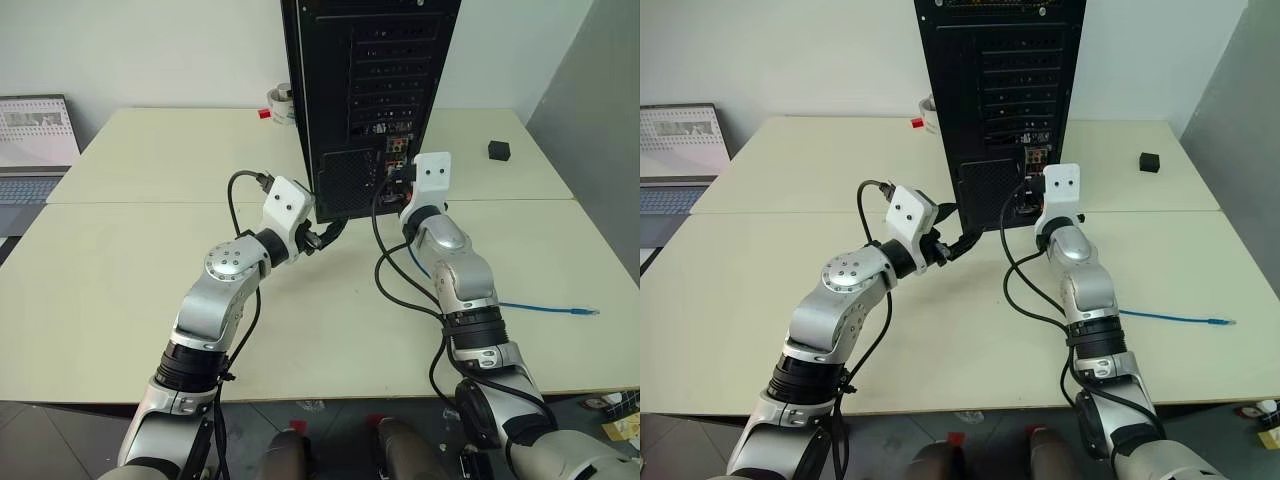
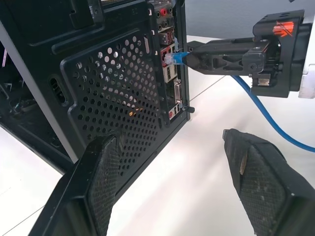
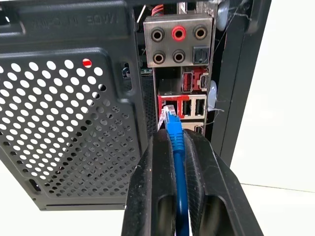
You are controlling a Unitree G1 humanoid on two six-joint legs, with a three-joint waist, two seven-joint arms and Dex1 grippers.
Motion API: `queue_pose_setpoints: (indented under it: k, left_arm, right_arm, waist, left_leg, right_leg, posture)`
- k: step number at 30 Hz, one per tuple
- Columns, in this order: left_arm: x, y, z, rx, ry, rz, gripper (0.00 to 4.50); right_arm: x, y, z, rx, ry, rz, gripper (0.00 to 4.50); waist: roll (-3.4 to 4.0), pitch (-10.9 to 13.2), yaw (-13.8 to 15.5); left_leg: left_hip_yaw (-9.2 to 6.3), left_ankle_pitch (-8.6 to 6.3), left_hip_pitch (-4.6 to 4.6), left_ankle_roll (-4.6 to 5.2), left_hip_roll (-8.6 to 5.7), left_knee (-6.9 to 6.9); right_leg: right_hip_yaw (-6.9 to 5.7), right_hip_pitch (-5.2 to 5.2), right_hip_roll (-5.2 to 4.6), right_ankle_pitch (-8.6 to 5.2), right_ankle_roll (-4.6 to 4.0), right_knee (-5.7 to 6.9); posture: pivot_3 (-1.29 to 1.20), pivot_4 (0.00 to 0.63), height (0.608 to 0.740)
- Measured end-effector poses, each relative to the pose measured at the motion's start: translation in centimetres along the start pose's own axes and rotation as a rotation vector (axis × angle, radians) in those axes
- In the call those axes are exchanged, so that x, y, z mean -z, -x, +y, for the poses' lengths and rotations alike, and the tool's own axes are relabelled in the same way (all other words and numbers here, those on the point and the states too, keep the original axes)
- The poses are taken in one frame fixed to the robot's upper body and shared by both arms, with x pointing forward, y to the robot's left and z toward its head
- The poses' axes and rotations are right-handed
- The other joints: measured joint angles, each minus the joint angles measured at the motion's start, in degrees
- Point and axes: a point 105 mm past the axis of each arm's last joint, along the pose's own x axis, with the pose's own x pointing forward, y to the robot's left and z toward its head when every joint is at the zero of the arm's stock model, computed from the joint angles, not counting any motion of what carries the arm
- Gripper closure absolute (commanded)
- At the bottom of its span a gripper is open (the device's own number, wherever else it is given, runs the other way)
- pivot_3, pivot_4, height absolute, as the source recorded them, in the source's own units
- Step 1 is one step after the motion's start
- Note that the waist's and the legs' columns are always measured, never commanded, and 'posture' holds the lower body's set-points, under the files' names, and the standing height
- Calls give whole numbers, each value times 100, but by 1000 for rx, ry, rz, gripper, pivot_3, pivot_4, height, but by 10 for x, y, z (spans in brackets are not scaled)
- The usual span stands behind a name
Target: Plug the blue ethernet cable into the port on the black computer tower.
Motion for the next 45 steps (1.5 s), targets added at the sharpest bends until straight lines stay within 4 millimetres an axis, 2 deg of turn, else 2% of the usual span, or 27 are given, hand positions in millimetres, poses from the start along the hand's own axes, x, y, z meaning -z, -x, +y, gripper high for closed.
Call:
queue_pose_setpoints:
  k: [8,32,45]
  left_arm:
    - [0,0,0,0,-1,1,1076]
    - [1,0,-1,8,0,5,1076]
    - [-1,1,-1,1,2,6,1076]
  right_arm:
    - [3,-1,-2,6,-5,4,4499]
    - [-3,-6,0,6,-13,-5,4499]
    - [-3,-11,17,29,-40,-6,4500]
  waist:
    - [0,0,-1]
    - [0,0,-2]
    - [0,0,-48]
  left_leg:
    - [0,0,0,0,0,0]
    - [1,0,-3,0,0,0]
    - [8,0,-4,0,5,-1]
  right_leg:
    - [0,0,0,0,0,0]
    - [1,-4,-1,0,0,0]
    - [9,-13,-3,0,-1,6]
  posture:
    - [0,150,740]
    - [0,150,740]
    - [0,150,740]
